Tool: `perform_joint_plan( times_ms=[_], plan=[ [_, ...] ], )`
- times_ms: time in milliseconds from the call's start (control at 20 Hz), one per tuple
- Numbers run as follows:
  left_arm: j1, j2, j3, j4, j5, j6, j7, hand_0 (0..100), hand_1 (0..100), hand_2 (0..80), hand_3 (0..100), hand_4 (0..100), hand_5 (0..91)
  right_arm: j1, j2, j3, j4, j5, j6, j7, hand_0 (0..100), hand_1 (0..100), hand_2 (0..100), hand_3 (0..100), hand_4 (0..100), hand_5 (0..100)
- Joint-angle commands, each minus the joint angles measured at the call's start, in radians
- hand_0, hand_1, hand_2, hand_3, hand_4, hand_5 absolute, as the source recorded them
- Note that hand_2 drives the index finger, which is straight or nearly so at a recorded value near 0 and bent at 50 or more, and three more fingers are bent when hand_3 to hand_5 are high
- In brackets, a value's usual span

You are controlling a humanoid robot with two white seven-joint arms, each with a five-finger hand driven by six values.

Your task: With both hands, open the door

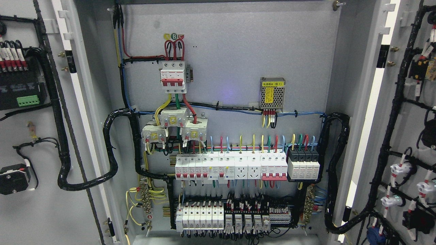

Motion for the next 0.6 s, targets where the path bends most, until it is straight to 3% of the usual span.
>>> perform_joint_plan(
  times_ms=[0, 551],
  plan=[
    [-0.007, -0.034, 0.003, 0.022, 0.009, -0.014, -0.011, 0, 0, 0.0, 0, 3, 0.0, -0.029, 0.067, -0.031, 0.084, 0.105, 0.018, -0.031, 0, 0, 0, 0, 0, 0],
    [-0.025, -0.035, 0.003, -0.035, 0.009, -0.016, -0.012, 0, 0, 0.0, 0, 3, 0.0, -0.026, 0.093, -0.029, 0.1, 0.145, 0.013, -0.028, 0, 0, 0, 0, 0, 0]
  ],
)
